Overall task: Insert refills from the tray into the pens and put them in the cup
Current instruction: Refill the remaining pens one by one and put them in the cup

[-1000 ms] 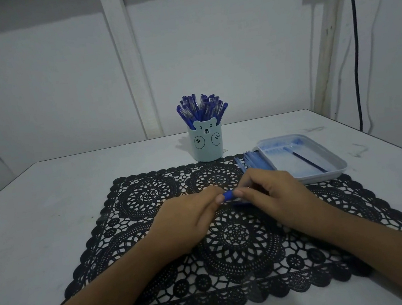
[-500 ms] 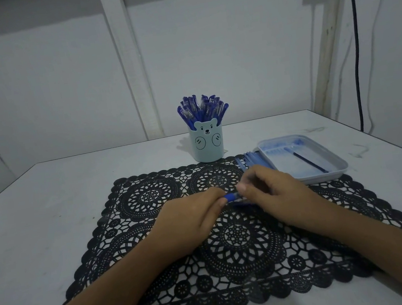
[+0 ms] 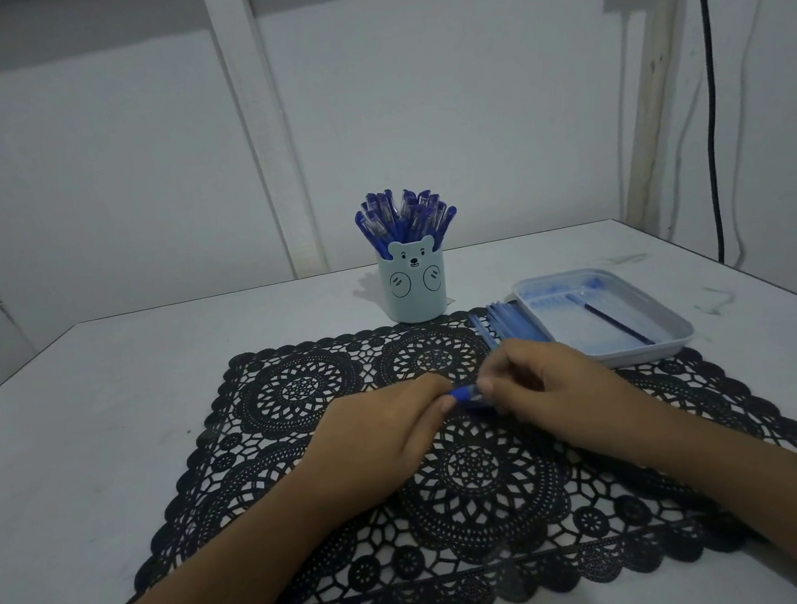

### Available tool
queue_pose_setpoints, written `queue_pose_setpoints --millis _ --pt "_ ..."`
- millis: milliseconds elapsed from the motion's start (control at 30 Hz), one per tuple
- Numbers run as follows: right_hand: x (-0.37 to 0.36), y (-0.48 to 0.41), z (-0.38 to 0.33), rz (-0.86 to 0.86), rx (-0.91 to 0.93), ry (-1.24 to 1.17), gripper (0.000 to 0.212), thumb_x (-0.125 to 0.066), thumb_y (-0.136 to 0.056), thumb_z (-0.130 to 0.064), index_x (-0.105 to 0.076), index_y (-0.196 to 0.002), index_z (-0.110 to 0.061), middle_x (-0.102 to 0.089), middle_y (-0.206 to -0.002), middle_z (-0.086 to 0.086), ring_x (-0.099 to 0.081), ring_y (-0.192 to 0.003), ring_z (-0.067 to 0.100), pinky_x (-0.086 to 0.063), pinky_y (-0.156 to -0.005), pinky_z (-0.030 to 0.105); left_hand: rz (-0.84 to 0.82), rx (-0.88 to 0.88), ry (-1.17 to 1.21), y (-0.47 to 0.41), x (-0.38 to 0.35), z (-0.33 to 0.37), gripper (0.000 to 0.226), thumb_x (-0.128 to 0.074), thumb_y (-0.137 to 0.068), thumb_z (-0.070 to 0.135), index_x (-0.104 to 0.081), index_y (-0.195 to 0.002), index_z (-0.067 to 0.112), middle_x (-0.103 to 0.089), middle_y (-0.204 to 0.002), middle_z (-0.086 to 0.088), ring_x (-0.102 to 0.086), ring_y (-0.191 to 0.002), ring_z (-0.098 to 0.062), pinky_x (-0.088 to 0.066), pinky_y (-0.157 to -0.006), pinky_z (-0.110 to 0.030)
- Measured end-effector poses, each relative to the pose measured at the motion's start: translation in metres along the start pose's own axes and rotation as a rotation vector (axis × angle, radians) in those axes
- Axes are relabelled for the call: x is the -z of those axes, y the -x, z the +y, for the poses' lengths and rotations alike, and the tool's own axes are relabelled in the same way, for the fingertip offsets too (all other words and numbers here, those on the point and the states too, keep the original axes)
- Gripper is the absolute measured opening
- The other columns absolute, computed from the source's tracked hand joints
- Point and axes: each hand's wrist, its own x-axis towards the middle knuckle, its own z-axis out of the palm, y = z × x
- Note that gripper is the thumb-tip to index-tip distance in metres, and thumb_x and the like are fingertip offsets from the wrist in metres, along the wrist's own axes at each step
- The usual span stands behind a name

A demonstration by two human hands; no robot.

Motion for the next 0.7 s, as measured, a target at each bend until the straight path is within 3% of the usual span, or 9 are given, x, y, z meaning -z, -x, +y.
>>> queue_pose_setpoints --millis 100,200,300,433,533,700 --pt "-0.002 0.001 0.002 0.022 0.001 -0.093 0.010 -0.057 -0.085 -0.037 -0.055 -0.091 -0.031 -0.058 -0.078 -0.007 -0.049 -0.063 -0.004 -0.041 -0.061 0.012 -0.004 0.011 0.010 0.000 -0.001 0.000 0.030 -0.027 -0.093 0.043 -0.053 -0.098 0.029 -0.054 -0.070 0.018 -0.053 -0.056 -0.004 -0.042 -0.046 -0.024" --pt "-0.004 0.000 0.000 0.047 -0.020 -0.073 0.013 -0.053 -0.087 -0.037 -0.060 -0.079 -0.029 -0.061 -0.065 -0.008 -0.053 -0.059 0.002 -0.046 -0.062 0.025 -0.018 0.015 -0.002 0.000 -0.001 -0.001 0.033 -0.025 -0.093 0.045 -0.054 -0.099 0.029 -0.048 -0.066 0.019 -0.049 -0.054 -0.002 -0.040 -0.046 -0.022" --pt "-0.002 -0.002 0.000 0.098 0.010 -0.127 0.010 -0.059 -0.087 -0.021 -0.061 -0.080 -0.028 -0.061 -0.067 -0.007 -0.053 -0.059 0.001 -0.045 -0.061 0.020 -0.012 0.080 0.022 -0.001 -0.001 -0.002 0.035 -0.025 -0.092 0.047 -0.054 -0.100 0.030 -0.038 -0.056 0.021 -0.042 -0.051 0.002 -0.027 -0.049 -0.010" --pt "0.005 -0.003 0.002 0.179 0.021 -0.190 0.018 -0.062 -0.085 -0.011 -0.061 -0.083 -0.028 -0.062 -0.078 0.004 -0.056 -0.068 0.007 -0.044 -0.063 0.014 -0.018 0.189 0.091 -0.003 -0.001 -0.004 0.027 -0.031 -0.097 0.039 -0.054 -0.103 0.027 -0.043 -0.055 0.015 -0.045 -0.053 0.001 -0.030 -0.049 -0.016" --pt "0.008 -0.002 0.003 0.099 0.044 -0.004 0.016 -0.062 -0.085 -0.014 -0.061 -0.085 -0.030 -0.062 -0.079 -0.011 -0.053 -0.070 -0.008 -0.040 -0.064 0.004 0.008 0.247 0.122 -0.003 0.000 -0.006 0.023 -0.035 -0.096 0.035 -0.054 -0.102 0.025 -0.042 -0.051 0.011 -0.045 -0.050 -0.005 -0.032 -0.048 -0.021" --pt "0.001 0.002 0.002 -0.066 0.234 0.351 0.015 -0.055 -0.090 -0.023 -0.064 -0.102 -0.023 -0.062 -0.099 -0.015 -0.049 -0.084 -0.006 -0.035 -0.075 0.003 0.015 0.291 0.133 -0.004 0.001 -0.007 0.022 -0.035 -0.096 0.036 -0.054 -0.102 0.025 -0.044 -0.051 0.009 -0.044 -0.047 -0.006 -0.034 -0.048 -0.023"
